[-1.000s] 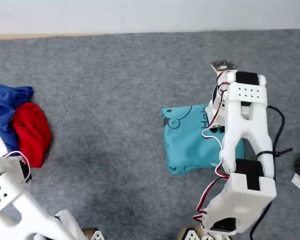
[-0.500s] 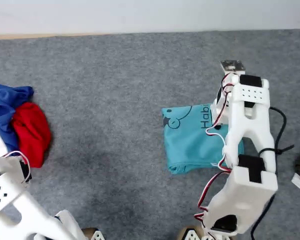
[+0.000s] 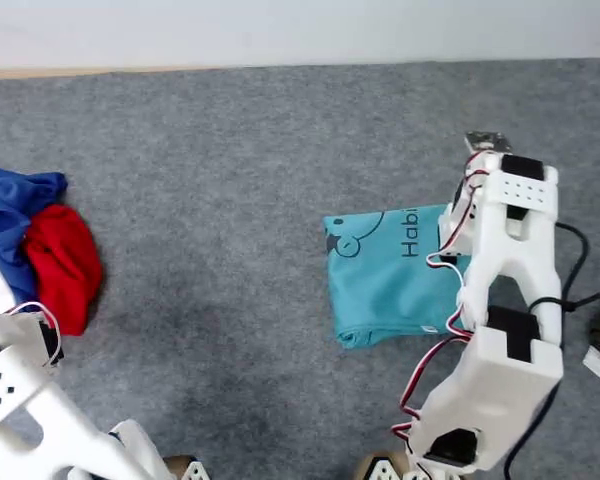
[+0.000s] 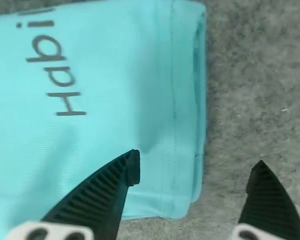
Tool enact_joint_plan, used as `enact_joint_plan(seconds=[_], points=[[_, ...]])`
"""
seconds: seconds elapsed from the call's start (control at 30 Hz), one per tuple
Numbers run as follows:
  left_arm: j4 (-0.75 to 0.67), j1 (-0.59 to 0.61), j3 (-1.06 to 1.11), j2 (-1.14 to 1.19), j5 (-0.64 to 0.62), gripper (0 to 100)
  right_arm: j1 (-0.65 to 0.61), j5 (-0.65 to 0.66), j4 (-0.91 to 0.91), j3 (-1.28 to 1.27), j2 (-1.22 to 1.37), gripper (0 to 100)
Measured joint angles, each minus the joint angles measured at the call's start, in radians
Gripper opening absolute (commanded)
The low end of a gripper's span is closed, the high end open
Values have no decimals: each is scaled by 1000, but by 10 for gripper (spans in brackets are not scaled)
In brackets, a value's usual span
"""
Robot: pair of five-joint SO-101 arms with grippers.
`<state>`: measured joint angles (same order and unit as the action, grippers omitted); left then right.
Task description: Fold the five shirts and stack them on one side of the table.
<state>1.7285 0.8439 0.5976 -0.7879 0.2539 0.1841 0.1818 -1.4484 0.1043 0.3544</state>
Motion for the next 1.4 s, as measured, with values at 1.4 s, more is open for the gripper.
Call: enact_joint_plan(seconds=[1.4], points=[[0,0,0,0,0,83,-49,276,196,75,120,10]])
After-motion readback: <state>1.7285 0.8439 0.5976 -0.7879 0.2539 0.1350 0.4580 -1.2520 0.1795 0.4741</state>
